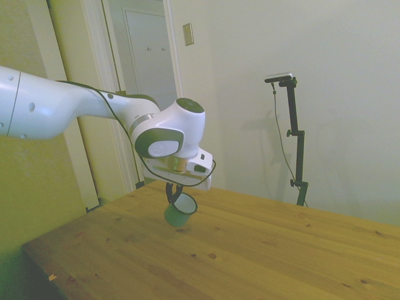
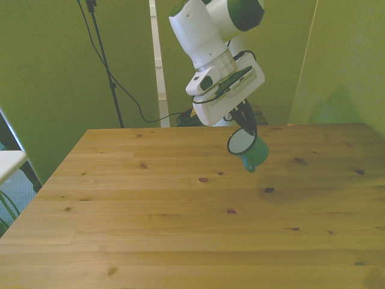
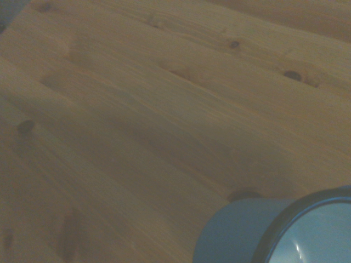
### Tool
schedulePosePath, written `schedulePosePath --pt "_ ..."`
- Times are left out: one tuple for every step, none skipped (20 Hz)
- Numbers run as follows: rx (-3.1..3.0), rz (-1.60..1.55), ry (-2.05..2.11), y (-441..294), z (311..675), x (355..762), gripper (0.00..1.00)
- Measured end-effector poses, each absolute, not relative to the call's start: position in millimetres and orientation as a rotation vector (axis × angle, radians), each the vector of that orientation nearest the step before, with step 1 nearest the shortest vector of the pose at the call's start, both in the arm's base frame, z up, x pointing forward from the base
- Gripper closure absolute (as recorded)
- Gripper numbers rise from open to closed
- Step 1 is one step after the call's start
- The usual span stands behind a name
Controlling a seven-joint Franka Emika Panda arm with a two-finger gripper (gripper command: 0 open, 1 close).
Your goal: Flip the mug upright
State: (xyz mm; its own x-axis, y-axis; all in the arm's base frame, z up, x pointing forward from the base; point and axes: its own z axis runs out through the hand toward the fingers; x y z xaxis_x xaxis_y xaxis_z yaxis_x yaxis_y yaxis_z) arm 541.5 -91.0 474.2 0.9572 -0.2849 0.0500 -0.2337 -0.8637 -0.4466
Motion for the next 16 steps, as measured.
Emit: schedulePosePath --pt "-2.682 -0.171 0.386 -86.5 470.9 540.2 1.00" --pt "-2.699 -0.181 0.403 -81.9 468.2 539.3 1.00" --pt "-2.716 -0.187 0.417 -78.3 465.0 538.9 1.00" --pt "-2.733 -0.200 0.439 -76.0 461.5 538.8 1.00" --pt "-2.749 -0.206 0.457 -74.4 458.5 538.9 1.00" --pt "-2.768 -0.221 0.480 -73.8 455.4 539.2 1.00" --pt "-2.783 -0.231 0.500 -73.3 452.8 539.2 1.00" --pt "-2.795 -0.239 0.515 -72.0 451.0 539.4 1.00" --pt "-2.808 -0.256 0.532 -70.9 449.9 540.1 1.00" --pt "-2.818 -0.274 0.544 -69.0 449.3 541.0 1.00" --pt "-2.826 -0.291 0.556 -67.4 448.8 541.8 1.00" --pt "-2.837 -0.317 0.568 -66.2 449.5 543.1 1.00" --pt "-2.847 -0.346 0.584 -65.4 449.9 544.4 1.00" --pt "-2.860 -0.370 0.596 -65.3 449.4 544.9 1.00" --pt "-2.869 -0.387 0.610 -65.3 447.6 545.0 1.00" --pt "-2.877 -0.397 0.620 -65.7 445.3 544.8 1.00"
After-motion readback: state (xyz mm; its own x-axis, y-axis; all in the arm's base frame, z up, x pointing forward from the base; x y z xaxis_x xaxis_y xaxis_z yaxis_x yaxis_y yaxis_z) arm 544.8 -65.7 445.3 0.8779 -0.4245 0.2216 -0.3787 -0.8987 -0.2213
